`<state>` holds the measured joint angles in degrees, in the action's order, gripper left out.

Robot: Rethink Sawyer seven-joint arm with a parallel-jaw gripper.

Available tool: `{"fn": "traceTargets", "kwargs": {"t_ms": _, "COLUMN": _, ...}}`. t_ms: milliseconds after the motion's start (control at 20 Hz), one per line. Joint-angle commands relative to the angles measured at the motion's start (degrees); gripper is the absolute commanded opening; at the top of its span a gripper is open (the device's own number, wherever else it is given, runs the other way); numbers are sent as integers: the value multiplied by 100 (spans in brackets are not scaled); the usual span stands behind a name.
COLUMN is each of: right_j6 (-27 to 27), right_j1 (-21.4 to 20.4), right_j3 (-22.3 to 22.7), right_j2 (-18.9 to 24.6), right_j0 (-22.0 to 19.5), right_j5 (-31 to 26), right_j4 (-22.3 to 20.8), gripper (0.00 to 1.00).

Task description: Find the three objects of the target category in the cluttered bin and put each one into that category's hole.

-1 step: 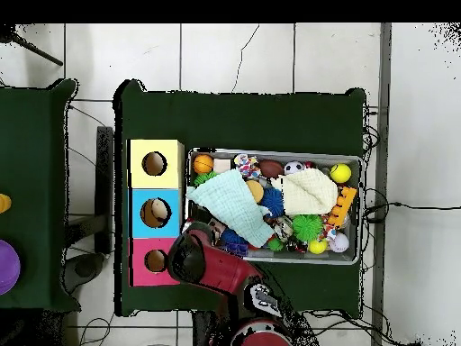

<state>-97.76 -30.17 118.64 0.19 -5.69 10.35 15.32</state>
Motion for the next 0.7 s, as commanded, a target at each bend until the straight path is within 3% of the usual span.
{"fn": "traceTargets", "kwargs": {"t_ms": 50, "right_j6": -1713, "right_j1": 802, "right_j3": 169, "right_j2": 840, "right_j0": -171, "right_j5": 290, "right_j4": 21, "gripper": 100}}
{"fn": "traceTargets", "kwargs": {"t_ms": 250, "right_j6": -1785, "right_j1": 1019, "right_j3": 235, "right_j2": 772, "right_j0": -132, "right_j5": 260, "right_j4": 89, "gripper": 100}}
{"fn": "traceTargets", "kwargs": {"t_ms": 700, "right_j6": -2139, "right_j1": 834, "right_j3": 513, "right_j2": 360, "right_j0": 227, "right_j5": 78, "right_j4": 711, "gripper": 100}}
